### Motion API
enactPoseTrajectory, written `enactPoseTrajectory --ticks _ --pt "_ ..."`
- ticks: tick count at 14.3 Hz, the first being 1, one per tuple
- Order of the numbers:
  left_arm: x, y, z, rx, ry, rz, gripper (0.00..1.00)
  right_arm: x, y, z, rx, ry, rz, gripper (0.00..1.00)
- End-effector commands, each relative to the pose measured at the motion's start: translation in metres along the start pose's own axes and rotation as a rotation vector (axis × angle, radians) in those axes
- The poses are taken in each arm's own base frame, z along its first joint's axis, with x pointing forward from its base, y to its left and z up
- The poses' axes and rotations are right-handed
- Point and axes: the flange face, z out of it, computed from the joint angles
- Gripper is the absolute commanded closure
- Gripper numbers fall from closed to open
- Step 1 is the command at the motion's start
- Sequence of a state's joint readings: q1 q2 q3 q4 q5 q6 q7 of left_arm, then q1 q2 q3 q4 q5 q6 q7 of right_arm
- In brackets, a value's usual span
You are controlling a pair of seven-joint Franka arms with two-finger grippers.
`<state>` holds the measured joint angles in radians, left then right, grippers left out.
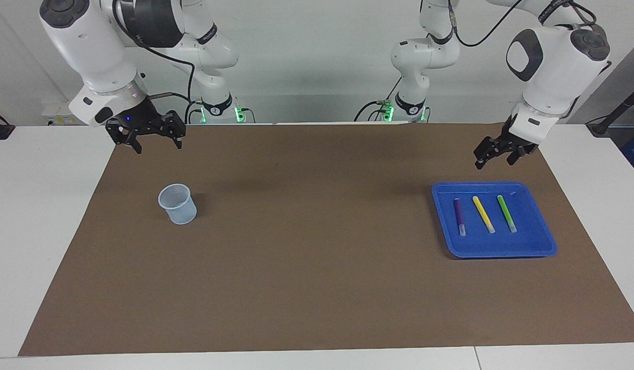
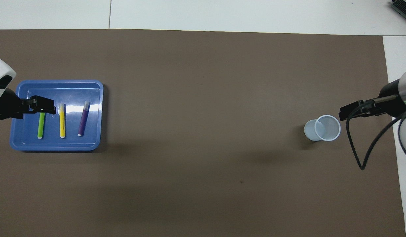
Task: Transfer and insert pens with both arms
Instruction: 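Lower the left gripper over the purple pen in the blue tray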
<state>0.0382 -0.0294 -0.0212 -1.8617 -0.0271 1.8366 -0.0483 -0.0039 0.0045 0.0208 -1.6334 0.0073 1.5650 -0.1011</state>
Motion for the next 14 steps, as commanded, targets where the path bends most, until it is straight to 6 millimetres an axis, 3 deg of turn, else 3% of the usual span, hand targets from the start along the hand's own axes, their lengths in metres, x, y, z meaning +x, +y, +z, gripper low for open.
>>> enactPoseTrajectory --ticks 1,14 --pt "-0.005 -0.008 0.029 -0.016 0.016 0.023 0.00 -0.001 0.001 0.000 -0.007 -0.006 0.020 0.00" --pt "0.022 -0.014 0.128 -0.014 0.022 0.027 0.00 -0.001 0.001 0.000 -0.007 -0.006 0.020 0.00"
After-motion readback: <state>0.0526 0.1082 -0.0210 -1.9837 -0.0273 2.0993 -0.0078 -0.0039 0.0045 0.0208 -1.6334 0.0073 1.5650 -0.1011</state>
